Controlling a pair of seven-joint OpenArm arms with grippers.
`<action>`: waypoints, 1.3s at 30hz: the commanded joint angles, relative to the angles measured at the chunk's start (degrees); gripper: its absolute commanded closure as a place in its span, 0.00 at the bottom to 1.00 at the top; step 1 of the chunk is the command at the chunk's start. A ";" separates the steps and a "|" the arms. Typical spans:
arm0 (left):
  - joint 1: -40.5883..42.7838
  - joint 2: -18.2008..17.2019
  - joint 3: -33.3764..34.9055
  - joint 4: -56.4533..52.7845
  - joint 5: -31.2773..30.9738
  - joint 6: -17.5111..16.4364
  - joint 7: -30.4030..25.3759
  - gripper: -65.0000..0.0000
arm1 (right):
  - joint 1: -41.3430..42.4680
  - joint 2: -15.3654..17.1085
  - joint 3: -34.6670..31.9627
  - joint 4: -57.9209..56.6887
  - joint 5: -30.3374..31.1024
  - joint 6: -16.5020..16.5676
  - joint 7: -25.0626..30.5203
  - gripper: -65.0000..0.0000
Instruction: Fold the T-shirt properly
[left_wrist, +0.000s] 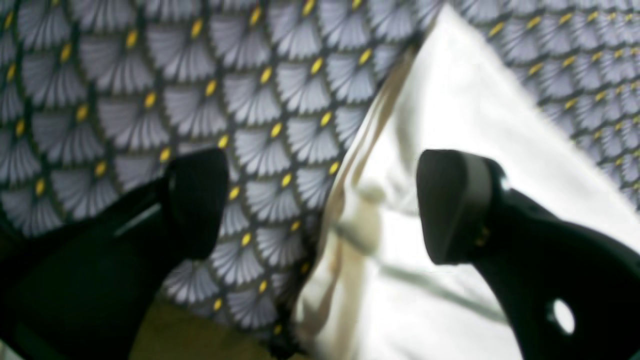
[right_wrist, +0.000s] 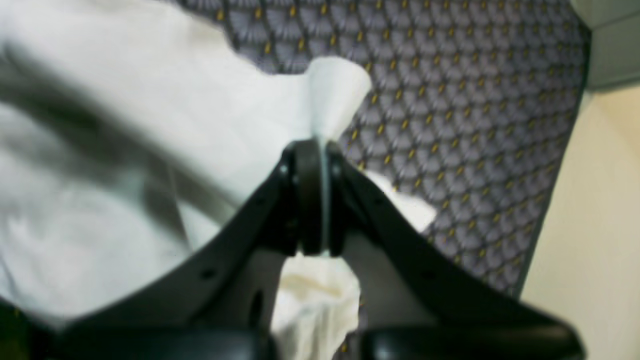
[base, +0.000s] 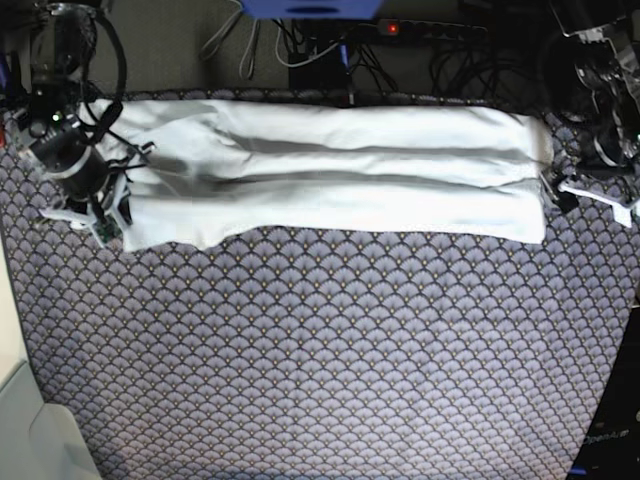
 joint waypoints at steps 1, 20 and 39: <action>-0.33 -1.06 -0.38 0.11 -0.57 -0.10 -0.68 0.12 | -0.31 0.70 0.78 1.17 0.13 -0.29 0.87 1.00; -1.21 -0.97 -0.03 -2.00 -0.30 -5.73 -0.68 0.11 | -6.28 -3.69 0.87 0.99 0.13 -0.29 0.78 1.00; -0.86 -0.62 -0.38 -2.09 -0.21 -8.72 -0.68 0.11 | -7.78 -3.69 0.78 -5.95 0.13 -0.29 0.87 0.96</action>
